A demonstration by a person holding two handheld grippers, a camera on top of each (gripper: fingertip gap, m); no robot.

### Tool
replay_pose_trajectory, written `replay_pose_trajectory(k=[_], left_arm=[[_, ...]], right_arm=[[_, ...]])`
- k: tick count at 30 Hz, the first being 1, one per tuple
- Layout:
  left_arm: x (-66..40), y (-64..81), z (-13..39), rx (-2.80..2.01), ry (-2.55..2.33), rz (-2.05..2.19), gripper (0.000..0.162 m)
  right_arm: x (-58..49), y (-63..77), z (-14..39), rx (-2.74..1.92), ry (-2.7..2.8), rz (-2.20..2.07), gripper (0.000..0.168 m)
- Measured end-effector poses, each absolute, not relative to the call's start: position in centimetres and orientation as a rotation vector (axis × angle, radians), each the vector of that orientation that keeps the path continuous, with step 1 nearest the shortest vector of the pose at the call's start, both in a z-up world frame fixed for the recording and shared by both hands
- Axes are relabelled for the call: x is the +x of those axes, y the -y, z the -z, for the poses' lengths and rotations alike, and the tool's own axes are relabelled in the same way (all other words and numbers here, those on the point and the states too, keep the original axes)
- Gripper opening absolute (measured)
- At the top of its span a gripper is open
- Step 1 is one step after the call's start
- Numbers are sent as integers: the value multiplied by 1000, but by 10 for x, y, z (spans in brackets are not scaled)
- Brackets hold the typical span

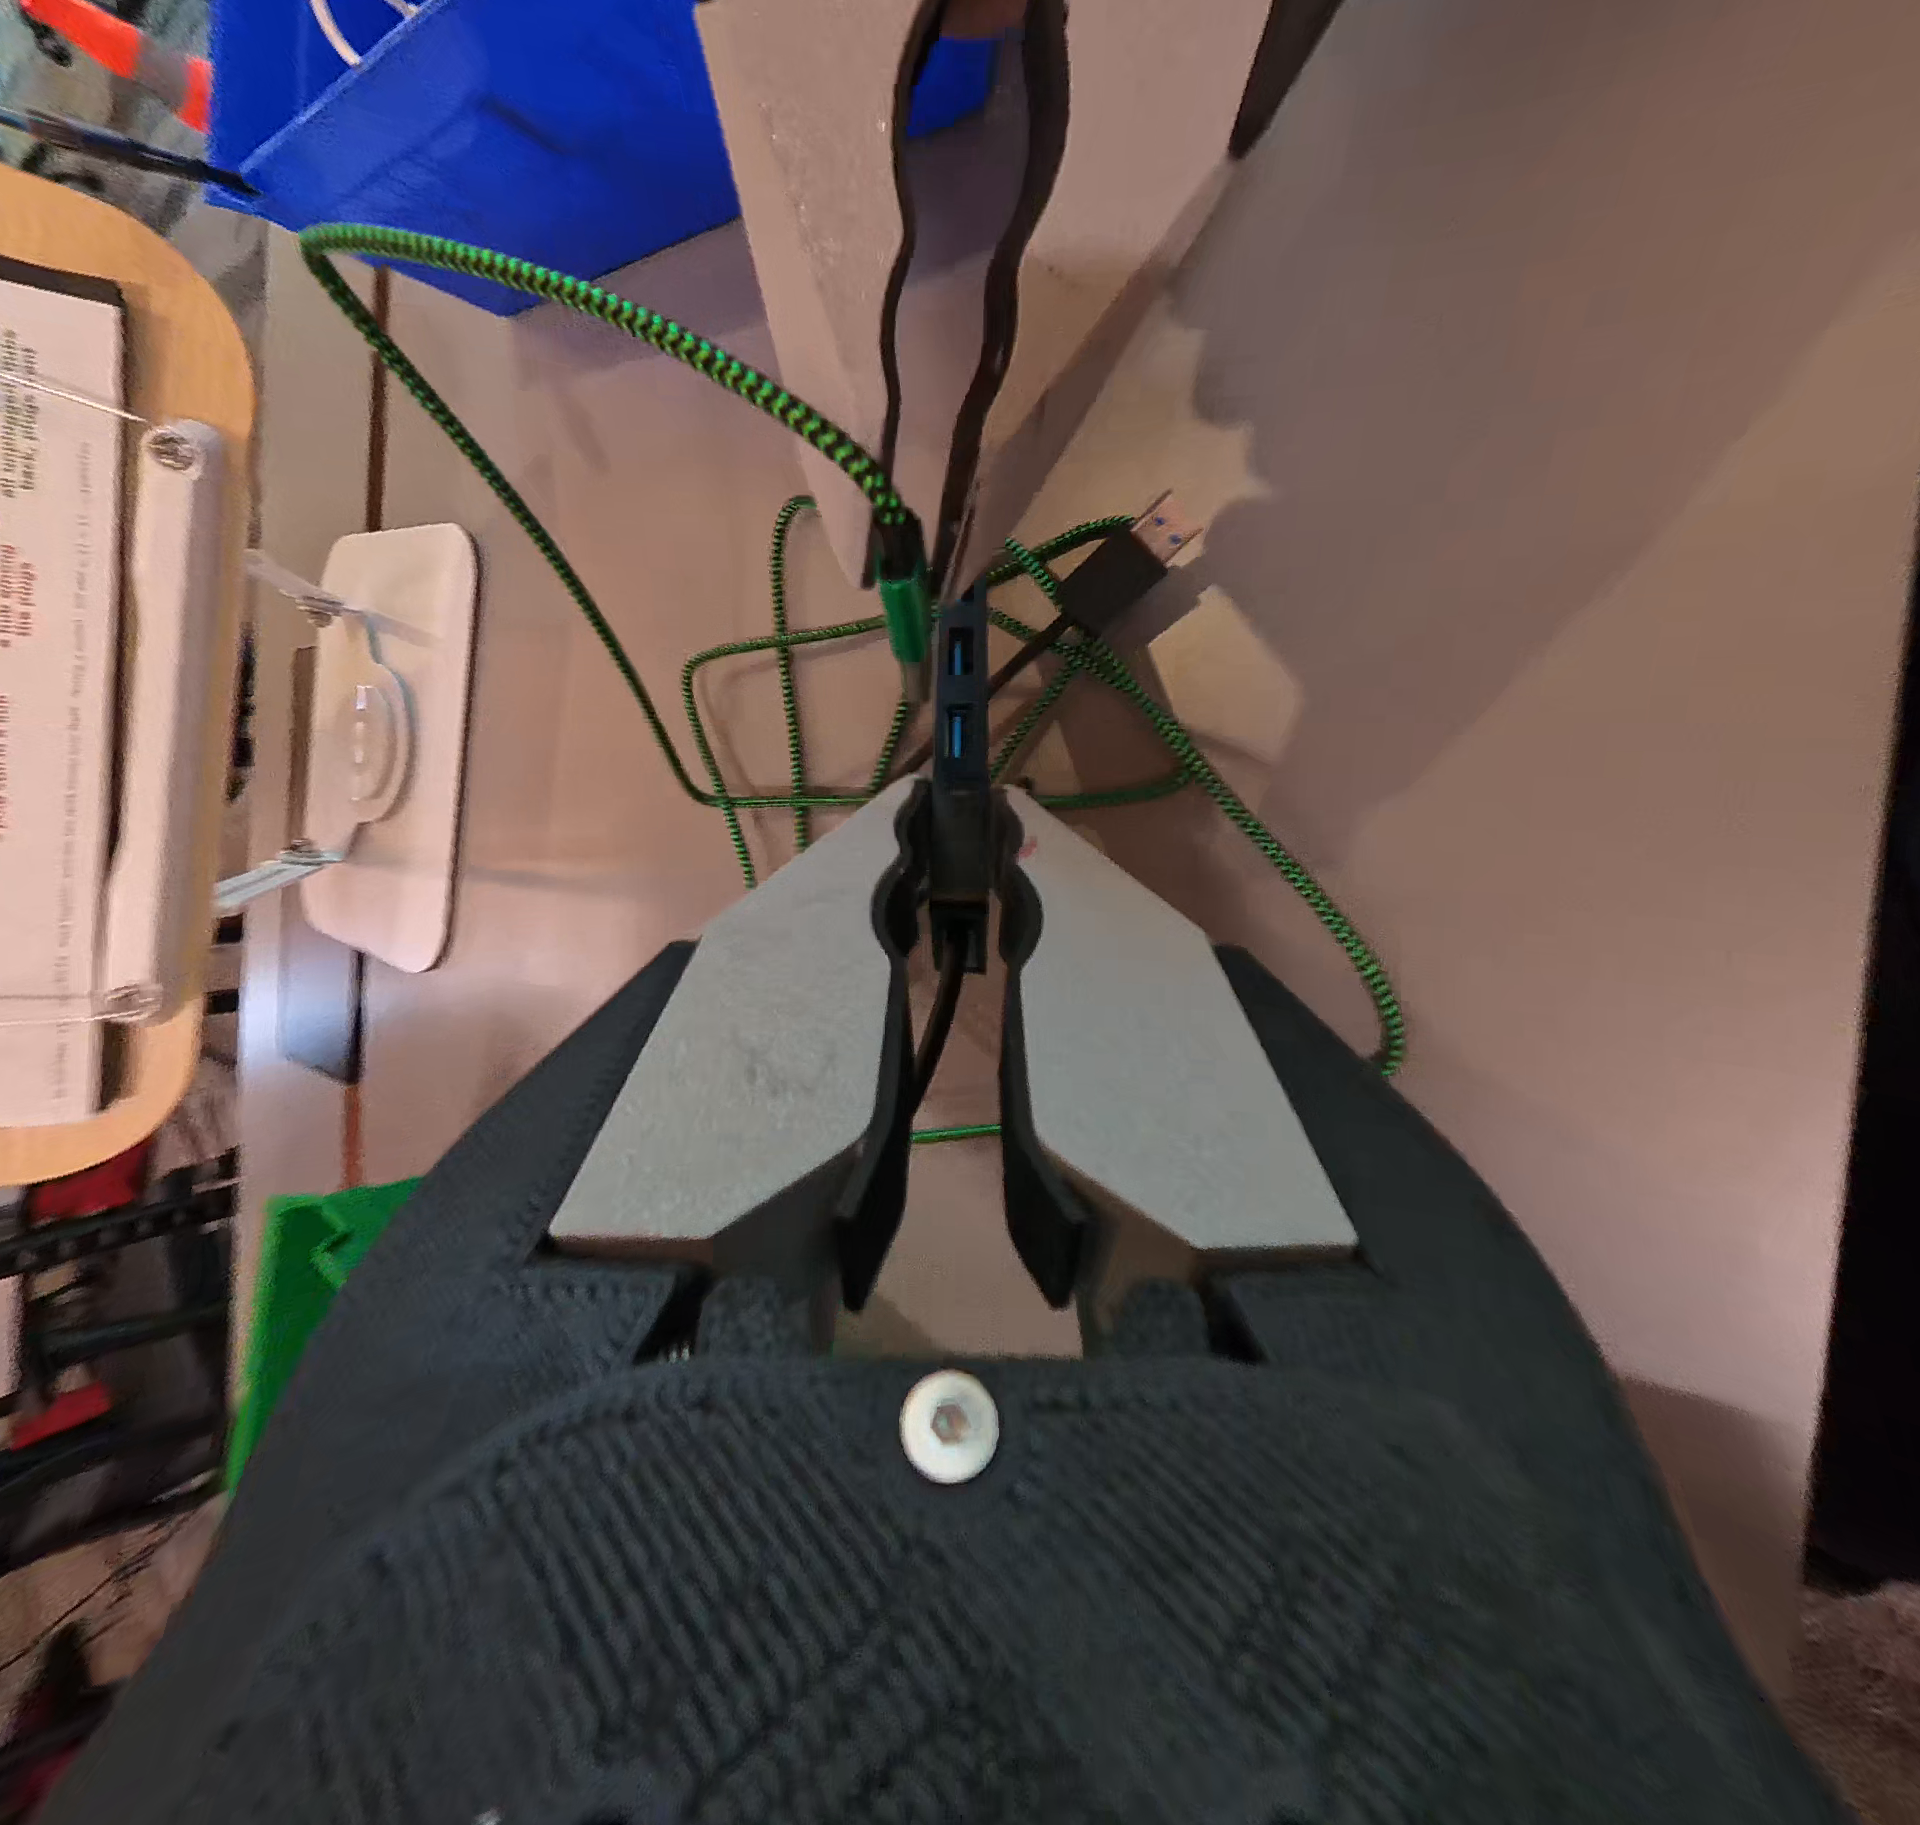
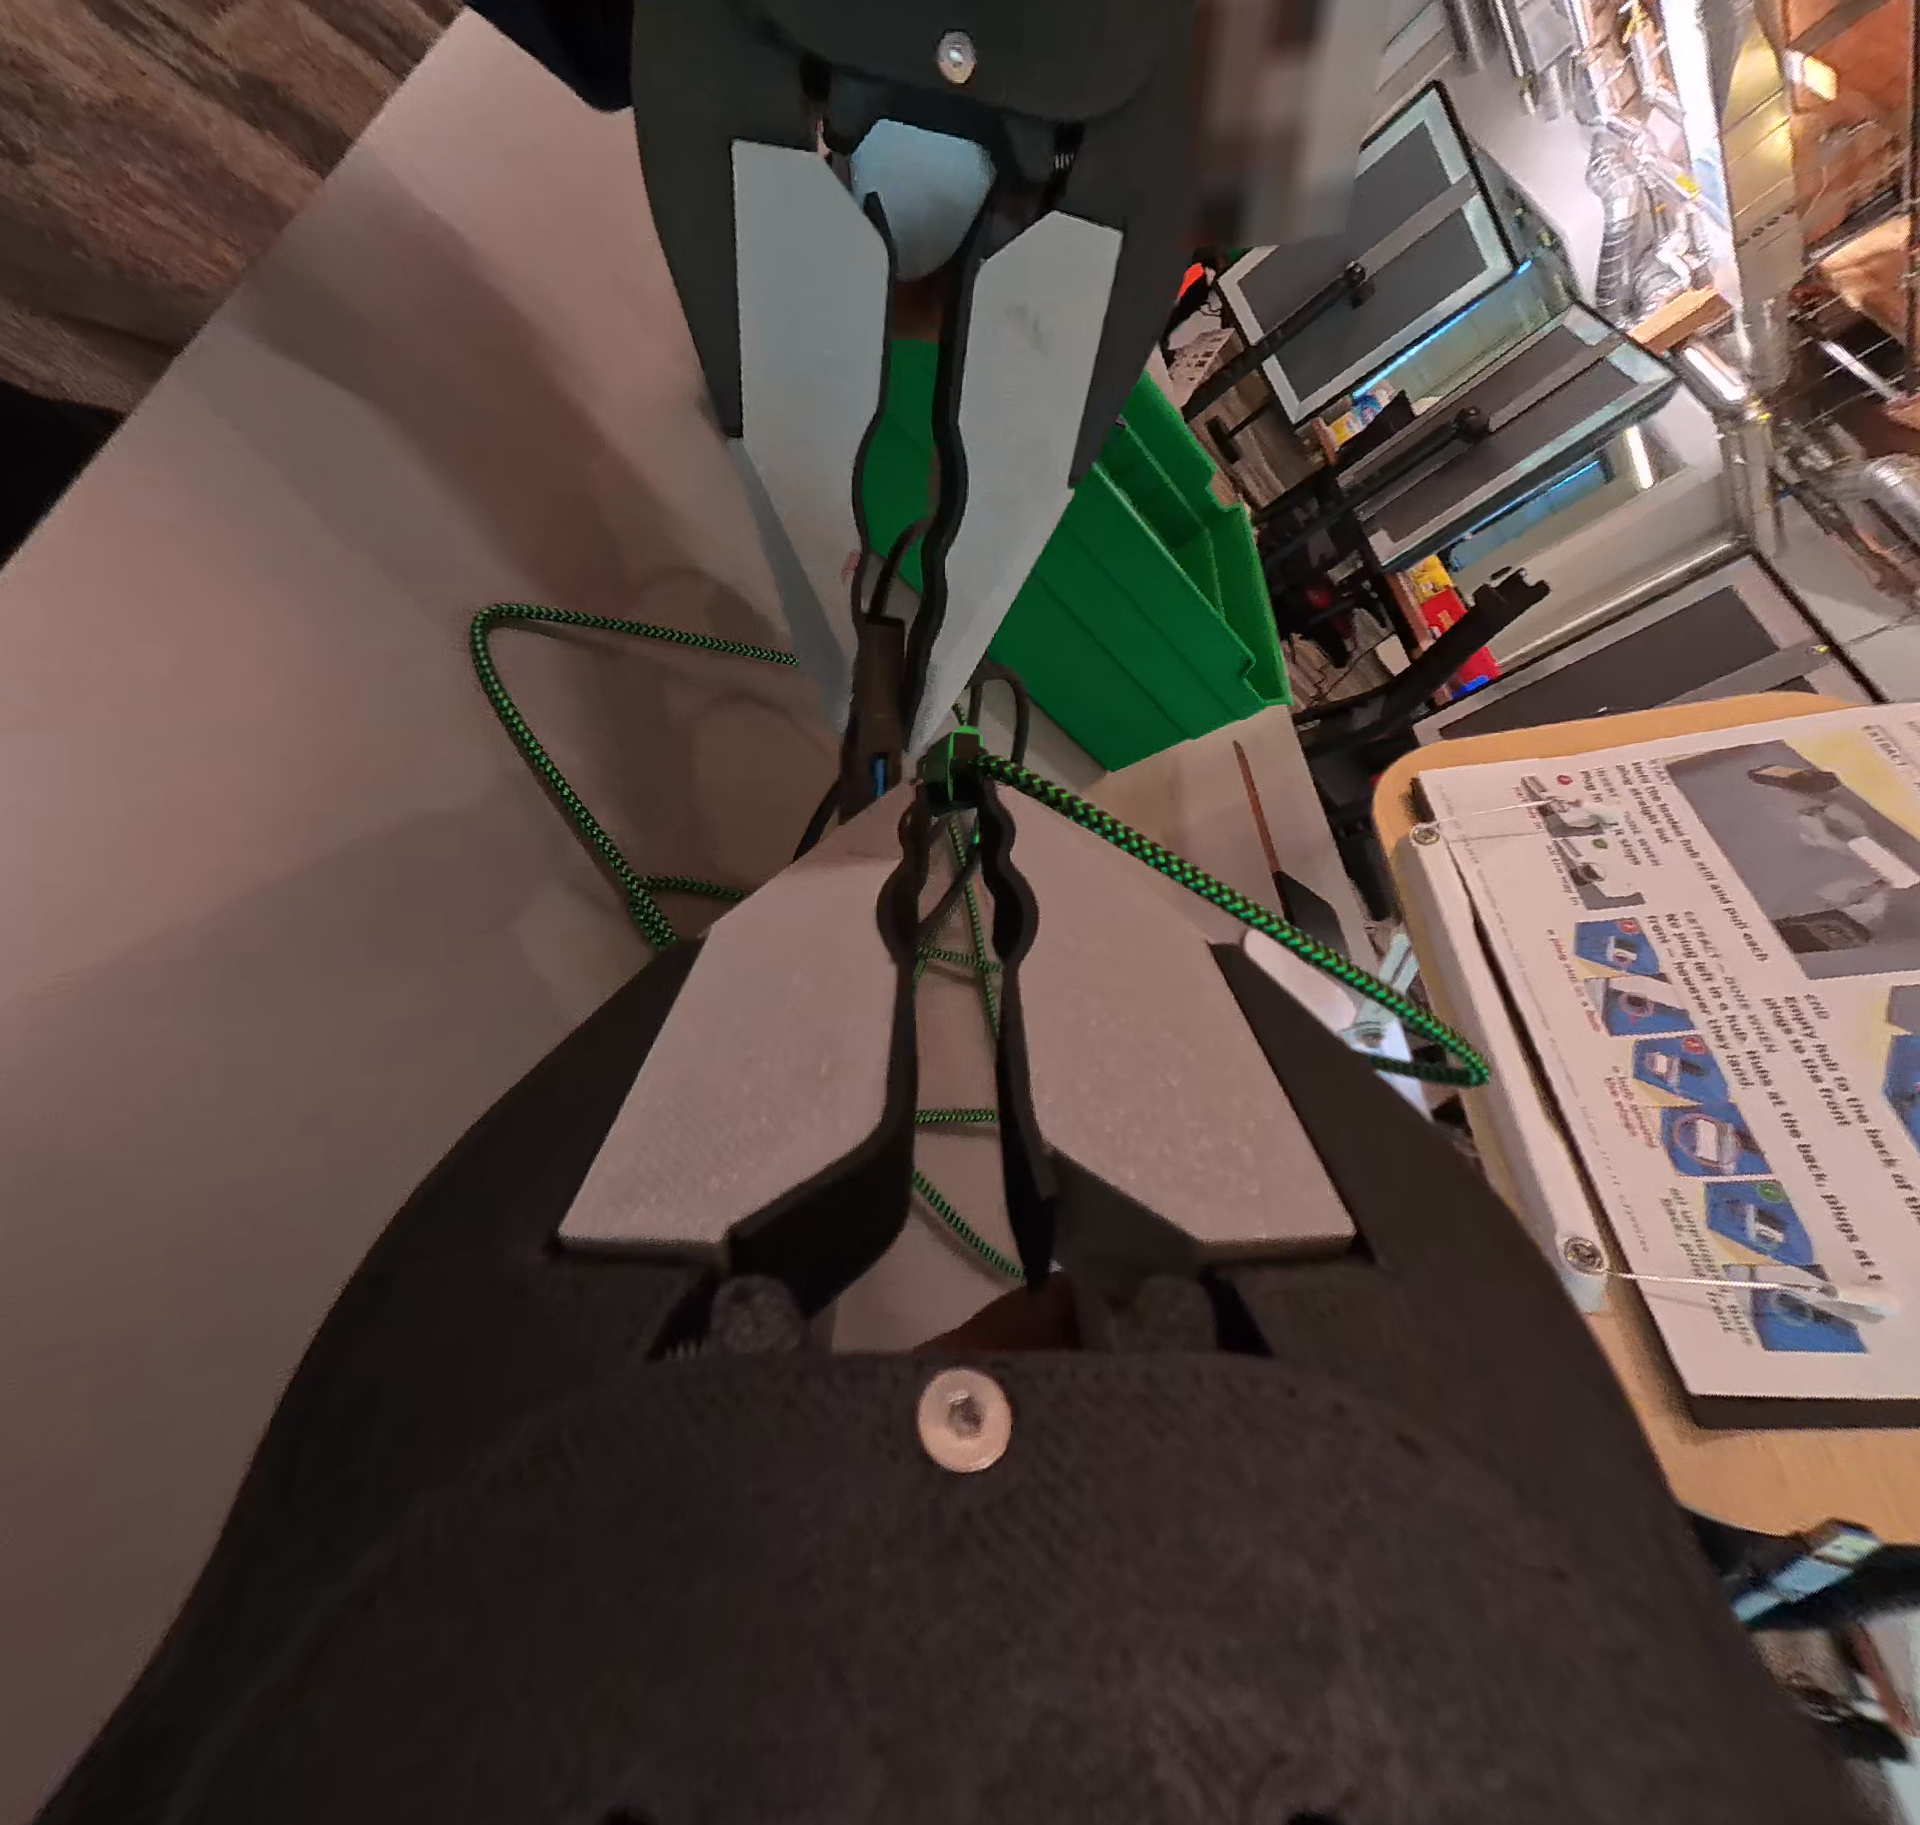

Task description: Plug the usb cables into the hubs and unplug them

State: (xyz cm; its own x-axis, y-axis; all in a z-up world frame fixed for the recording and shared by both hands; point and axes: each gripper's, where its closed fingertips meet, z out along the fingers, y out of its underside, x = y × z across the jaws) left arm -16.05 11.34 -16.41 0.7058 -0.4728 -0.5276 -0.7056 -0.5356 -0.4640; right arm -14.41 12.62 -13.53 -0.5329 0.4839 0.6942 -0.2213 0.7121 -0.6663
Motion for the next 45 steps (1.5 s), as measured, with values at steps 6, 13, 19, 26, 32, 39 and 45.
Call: replay_pose_trajectory(k=[6, 13, 19, 26, 32, 39, 45], left_arm=[[-154, -112, 163, -2217, -814, -291, 7], [-154, -113, 161, -2202, -820, -296, 7], [-156, -117, 159, -2175, -862, -395, 7], [-149, -119, 148, -2106, -904, -464, 7], [-144, -117, 140, -2063, -906, -509, 6], [-139, -114, 139, -2047, -947, -505, 7], [-142, -109, 148, -2092, -984, -495, 7]], right_arm=[[-144, -119, 143, -178, 1967, -882, 5], [-142, -116, 145, -178, 1993, -908, 5], [-143, -119, 145, -185, 1991, -888, 5], [-136, -121, 136, -175, 1987, -973, 4], [-131, -119, 130, -155, 1967, -1000, 4], [-128, -118, 130, -146, 1986, -992, 4], [-129, -111, 138, -85, 1988, -840, 5]])
